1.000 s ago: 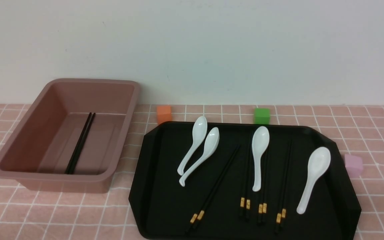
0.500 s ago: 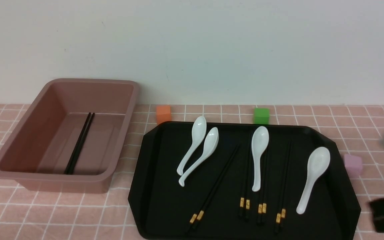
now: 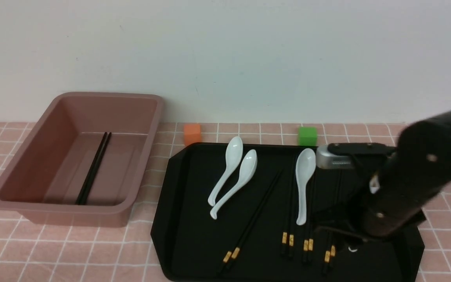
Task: On pink tablecloth take chopsticks from black tray and put them in box.
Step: 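Move the gripper over the chopsticks on the black tray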
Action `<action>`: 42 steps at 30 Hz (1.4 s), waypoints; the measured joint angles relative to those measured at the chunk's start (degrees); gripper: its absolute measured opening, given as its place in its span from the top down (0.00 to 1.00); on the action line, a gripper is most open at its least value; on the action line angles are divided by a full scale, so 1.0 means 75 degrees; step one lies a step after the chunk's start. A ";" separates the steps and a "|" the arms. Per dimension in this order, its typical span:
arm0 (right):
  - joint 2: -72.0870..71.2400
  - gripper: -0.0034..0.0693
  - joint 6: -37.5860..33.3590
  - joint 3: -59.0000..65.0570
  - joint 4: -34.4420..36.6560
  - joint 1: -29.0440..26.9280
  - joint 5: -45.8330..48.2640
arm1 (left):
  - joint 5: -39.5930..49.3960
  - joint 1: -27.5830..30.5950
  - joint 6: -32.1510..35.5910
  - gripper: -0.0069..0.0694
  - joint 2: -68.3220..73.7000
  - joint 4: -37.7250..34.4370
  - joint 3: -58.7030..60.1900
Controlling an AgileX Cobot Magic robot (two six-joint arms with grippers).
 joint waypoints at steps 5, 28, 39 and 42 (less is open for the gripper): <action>0.0900 0.45 0.0584 -0.0379 -0.0649 0.0000 -0.0263 | 0.0000 0.0000 0.0000 0.72 0.0000 0.0000 0.0000; 0.2270 0.50 0.1383 -0.1022 -0.1282 -0.0088 -0.0715 | 0.0000 0.0000 -0.0003 0.69 0.0000 0.0000 0.0000; 0.2286 0.77 0.1354 -0.1045 -0.1196 -0.0149 -0.0661 | 0.0000 0.0000 -0.0003 0.68 0.0000 0.0000 0.0000; 0.2158 0.77 0.1340 -0.1026 -0.1212 -0.0149 -0.0656 | 0.0000 0.0000 -0.0003 0.67 0.0000 0.0000 0.0000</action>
